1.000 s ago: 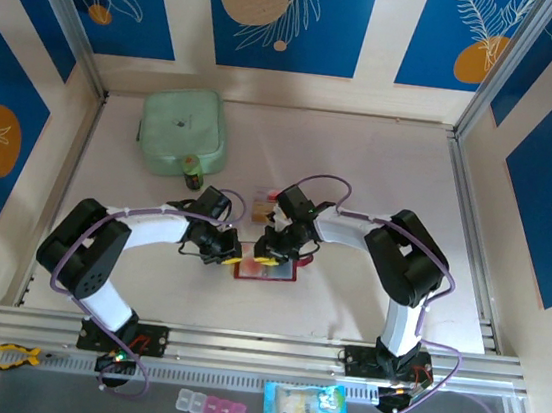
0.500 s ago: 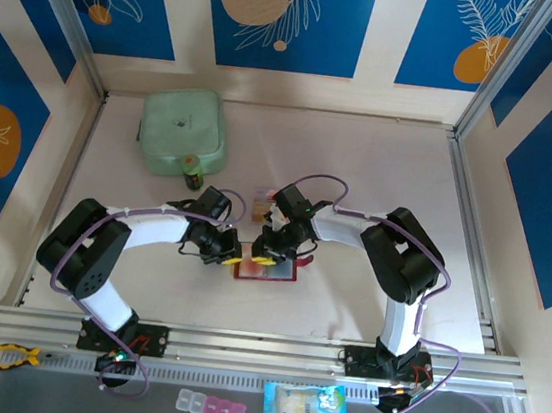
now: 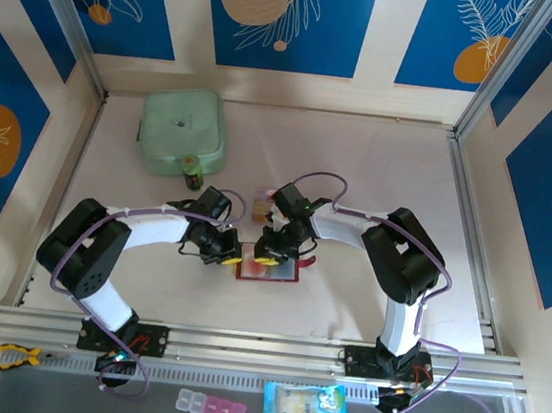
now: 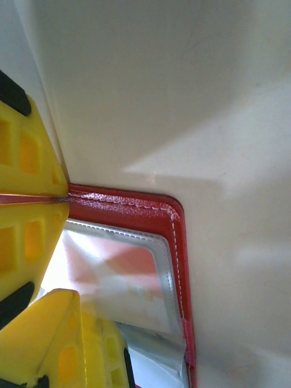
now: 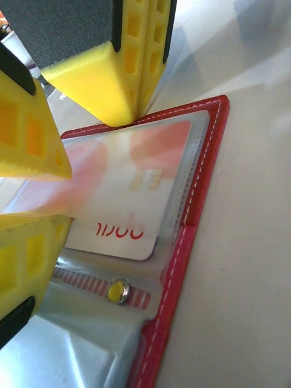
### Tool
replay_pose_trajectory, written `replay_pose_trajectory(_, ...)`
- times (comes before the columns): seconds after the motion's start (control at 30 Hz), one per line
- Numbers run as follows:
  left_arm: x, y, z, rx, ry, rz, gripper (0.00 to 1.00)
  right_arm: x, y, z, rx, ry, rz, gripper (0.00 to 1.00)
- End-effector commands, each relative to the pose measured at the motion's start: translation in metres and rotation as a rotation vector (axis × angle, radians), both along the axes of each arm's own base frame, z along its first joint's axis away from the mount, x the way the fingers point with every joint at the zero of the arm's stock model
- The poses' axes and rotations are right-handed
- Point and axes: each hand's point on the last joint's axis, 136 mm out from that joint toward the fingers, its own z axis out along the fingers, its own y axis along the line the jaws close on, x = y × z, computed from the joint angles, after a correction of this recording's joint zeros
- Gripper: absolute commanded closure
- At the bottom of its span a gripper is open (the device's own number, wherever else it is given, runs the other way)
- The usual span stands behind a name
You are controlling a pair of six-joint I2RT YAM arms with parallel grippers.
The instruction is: Take the credit cards out of the card holder
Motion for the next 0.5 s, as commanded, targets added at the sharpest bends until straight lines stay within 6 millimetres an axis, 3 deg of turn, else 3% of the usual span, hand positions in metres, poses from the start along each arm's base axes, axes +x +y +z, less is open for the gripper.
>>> replay_pose_trajectory(0.0,-0.008,0.007,-0.006,0.021,0.034,0.0,0.88,-0.003,-0.008,0.006,-0.046,-0.018,0.011,0.79)
replay_pose_trajectory(0.27,-0.003,-0.01,0.013,-0.045,0.0,-0.037,0.92,-0.005,-0.005,0.004,-0.032,-0.009,0.014,0.79)
replay_pose_trajectory(0.47,-0.007,-0.009,0.003,-0.029,0.027,-0.047,0.92,-0.004,-0.007,0.004,-0.04,-0.014,0.012,0.79)
